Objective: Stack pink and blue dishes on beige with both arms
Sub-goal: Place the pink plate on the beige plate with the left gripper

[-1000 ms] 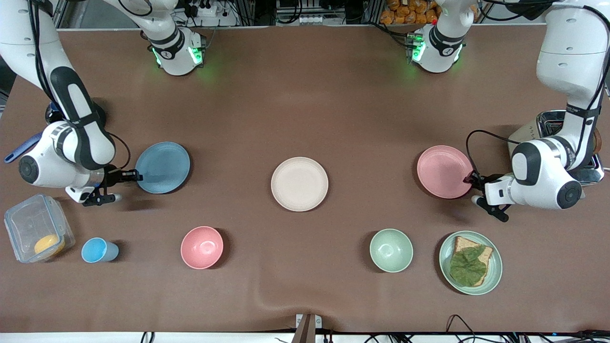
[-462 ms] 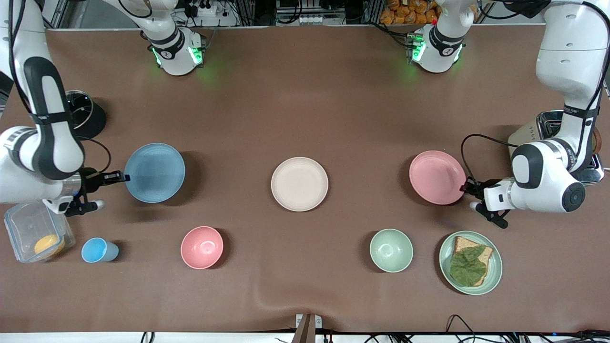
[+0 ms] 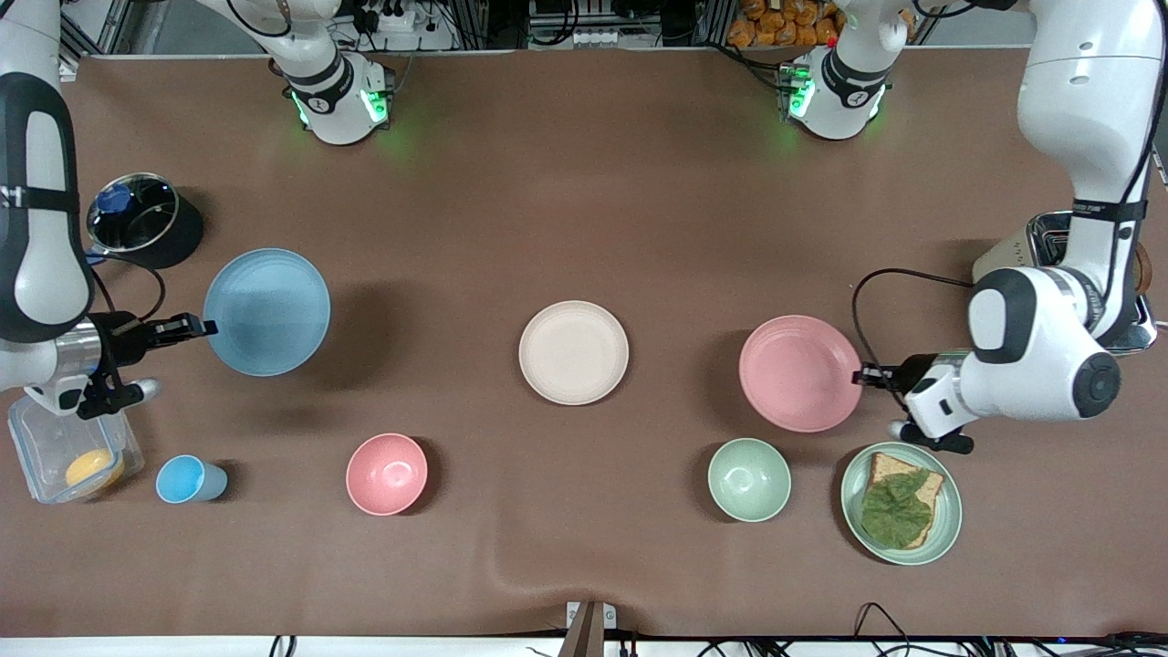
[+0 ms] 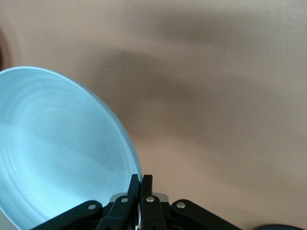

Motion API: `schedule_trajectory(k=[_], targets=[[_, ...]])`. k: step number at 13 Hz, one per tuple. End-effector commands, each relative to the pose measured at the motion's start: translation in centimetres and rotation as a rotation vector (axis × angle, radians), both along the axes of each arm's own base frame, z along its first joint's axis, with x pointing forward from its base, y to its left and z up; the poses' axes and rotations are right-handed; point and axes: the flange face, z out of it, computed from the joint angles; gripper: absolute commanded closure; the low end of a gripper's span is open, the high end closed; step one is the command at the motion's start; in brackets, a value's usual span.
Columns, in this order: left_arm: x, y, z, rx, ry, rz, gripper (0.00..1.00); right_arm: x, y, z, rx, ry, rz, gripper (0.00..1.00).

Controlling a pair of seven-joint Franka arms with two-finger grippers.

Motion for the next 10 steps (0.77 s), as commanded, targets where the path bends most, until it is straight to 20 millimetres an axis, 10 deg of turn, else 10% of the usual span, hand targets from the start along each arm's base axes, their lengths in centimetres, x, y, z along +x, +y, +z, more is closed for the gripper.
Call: schedule_trajectory(k=[1,5,10], targets=[[0.9,-8.3,2.4,0.027,0.018,0.116,1.00,0.4,0.8,0.5,-0.012,0.009,0.027,1.00],[-0.6,-21.3,1.9,0.042,-0.010,0.170,1.00,0.5,1.1,0.5,-0.014,0.010,0.027,1.00],[-5.5,-31.9,-2.3,0.038,-0.029,0.069,1.00,0.5,1.4,0.3,-0.014,0.014,0.032,1.00]])
